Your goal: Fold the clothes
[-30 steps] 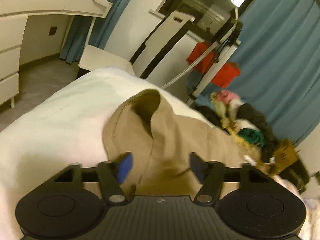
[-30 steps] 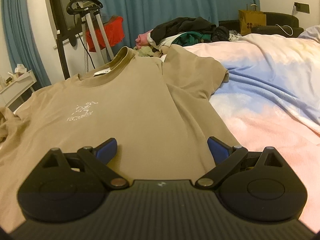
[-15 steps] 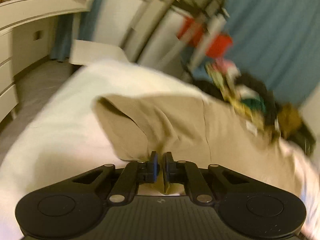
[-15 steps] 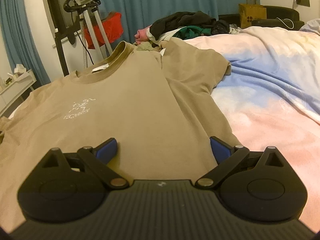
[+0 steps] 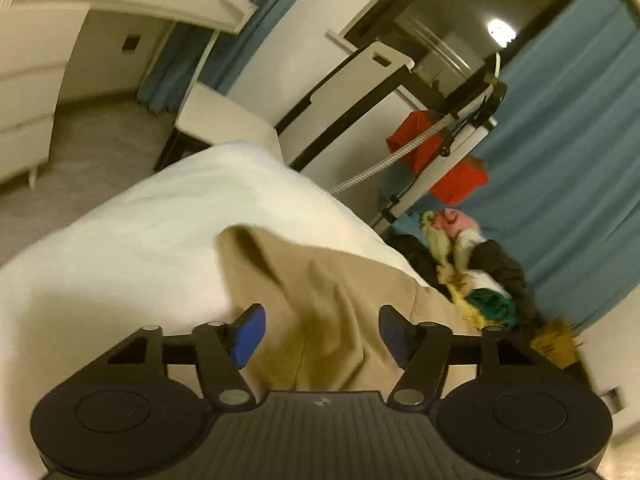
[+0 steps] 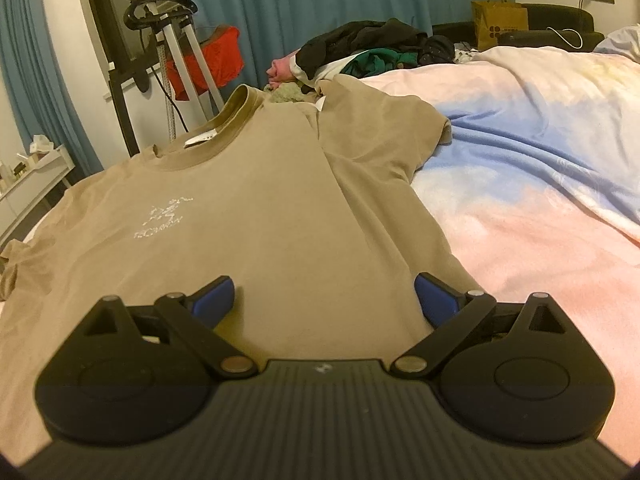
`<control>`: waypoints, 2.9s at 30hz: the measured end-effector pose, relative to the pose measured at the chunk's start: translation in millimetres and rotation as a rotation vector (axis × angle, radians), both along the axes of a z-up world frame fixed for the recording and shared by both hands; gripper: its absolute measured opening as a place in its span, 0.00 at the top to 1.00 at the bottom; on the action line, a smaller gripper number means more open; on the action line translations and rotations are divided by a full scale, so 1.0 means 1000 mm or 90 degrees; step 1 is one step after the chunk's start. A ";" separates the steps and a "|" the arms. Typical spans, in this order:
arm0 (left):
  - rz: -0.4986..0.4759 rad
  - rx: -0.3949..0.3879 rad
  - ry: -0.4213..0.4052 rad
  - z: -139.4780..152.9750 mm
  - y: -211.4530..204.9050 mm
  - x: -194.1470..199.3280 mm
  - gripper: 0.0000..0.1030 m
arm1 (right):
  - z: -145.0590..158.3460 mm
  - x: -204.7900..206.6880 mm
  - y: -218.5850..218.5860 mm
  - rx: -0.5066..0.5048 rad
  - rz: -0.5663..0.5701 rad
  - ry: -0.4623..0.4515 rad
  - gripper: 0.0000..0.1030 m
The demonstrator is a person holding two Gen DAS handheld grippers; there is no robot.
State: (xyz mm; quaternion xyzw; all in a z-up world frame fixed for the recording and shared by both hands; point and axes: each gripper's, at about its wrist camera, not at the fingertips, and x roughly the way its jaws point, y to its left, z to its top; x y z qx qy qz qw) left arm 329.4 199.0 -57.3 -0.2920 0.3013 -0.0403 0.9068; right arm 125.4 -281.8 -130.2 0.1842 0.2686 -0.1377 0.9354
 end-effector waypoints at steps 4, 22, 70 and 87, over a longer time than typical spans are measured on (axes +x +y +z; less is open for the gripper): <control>0.054 0.094 0.028 -0.018 -0.026 0.047 0.29 | -0.002 0.003 0.003 -0.009 0.003 0.004 0.03; 0.031 0.253 0.037 0.021 -0.031 0.097 0.44 | -0.007 0.017 0.008 -0.034 0.002 0.005 0.02; -0.106 0.309 -0.158 0.127 -0.142 -0.292 0.01 | 0.068 -0.031 0.098 -0.105 0.316 -0.067 0.17; 0.077 0.257 -0.047 0.054 -0.052 -0.208 0.03 | 0.087 0.263 0.375 -0.128 0.558 0.010 0.20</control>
